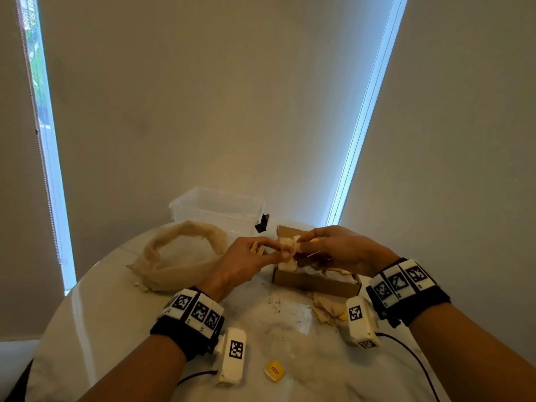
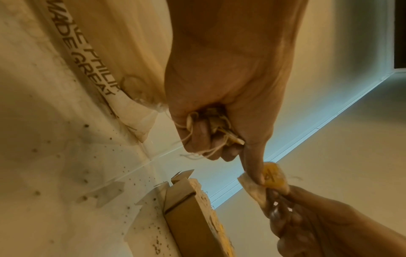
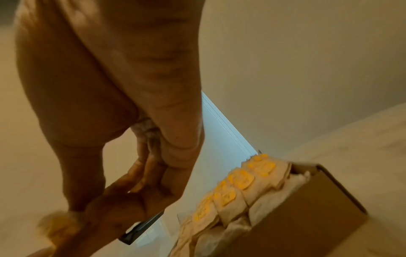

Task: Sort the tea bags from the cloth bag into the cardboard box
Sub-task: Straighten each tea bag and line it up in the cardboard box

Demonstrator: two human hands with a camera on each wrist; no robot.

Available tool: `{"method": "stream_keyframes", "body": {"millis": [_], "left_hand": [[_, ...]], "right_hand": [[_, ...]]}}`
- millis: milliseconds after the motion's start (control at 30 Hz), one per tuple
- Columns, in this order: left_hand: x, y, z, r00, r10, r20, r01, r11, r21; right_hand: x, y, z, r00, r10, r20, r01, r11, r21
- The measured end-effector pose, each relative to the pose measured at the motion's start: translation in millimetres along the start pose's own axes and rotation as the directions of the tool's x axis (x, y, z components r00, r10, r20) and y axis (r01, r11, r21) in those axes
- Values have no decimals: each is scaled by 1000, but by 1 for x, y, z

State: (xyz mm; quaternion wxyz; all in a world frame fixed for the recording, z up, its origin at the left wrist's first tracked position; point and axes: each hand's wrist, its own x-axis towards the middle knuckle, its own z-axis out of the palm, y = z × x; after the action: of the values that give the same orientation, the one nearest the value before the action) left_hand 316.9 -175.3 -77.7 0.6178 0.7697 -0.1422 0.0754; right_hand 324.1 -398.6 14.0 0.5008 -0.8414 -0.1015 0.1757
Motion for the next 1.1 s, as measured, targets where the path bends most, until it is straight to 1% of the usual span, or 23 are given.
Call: {"method": "stream_keyframes", "body": {"millis": [33, 100, 133, 200, 267, 400, 433, 500, 600, 667, 733, 933, 1100], "left_hand": [[1, -1, 0, 1000, -20, -12, 20, 1000, -3], [2, -1, 1, 998, -51, -22, 51, 999, -1], [2, -1, 1, 998, -57, -17, 57, 998, 2], [1, -1, 2, 998, -56, -4, 56, 998, 5], [0, -1, 3, 998, -66, -8, 66, 998, 8], [2, -2, 2, 992, -123, -39, 125, 991, 40], [3, -3, 2, 991, -129, -44, 131, 990, 46], [3, -3, 0, 989, -138, -55, 141, 989, 49], [3, -4, 0, 988, -145, -58, 148, 987, 54], [3, -5, 0, 988, -146, -57, 149, 987, 61], [4, -5, -1, 987, -148, -61, 152, 986, 70], [5, -8, 0, 986, -145, -79, 150, 987, 64], [7, -10, 0, 987, -145, -75, 150, 987, 66]], "right_hand": [[1, 0, -2, 999, -30, -45, 28, 998, -50], [2, -1, -4, 984, -133, -121, 112, 979, -168], [3, -2, -3, 973, -193, -126, 161, 960, -228], [5, -2, 3, 957, -282, -63, 243, 903, -356], [12, 1, 7, 946, -324, -26, 280, 852, -442], [26, 3, -14, 906, -402, -132, 285, 811, -510], [30, 4, -23, 904, -400, -148, 267, 802, -535], [40, 9, -39, 921, -367, -133, 218, 766, -604], [54, 19, -52, 959, -279, -59, 165, 713, -682], [59, 21, -52, 978, -210, 3, 152, 699, -699], [64, 24, -49, 984, -175, 30, 146, 697, -703], [77, 36, -44, 987, -157, 18, 121, 678, -726], [82, 48, -39, 981, -196, 4, 134, 655, -744]]}}
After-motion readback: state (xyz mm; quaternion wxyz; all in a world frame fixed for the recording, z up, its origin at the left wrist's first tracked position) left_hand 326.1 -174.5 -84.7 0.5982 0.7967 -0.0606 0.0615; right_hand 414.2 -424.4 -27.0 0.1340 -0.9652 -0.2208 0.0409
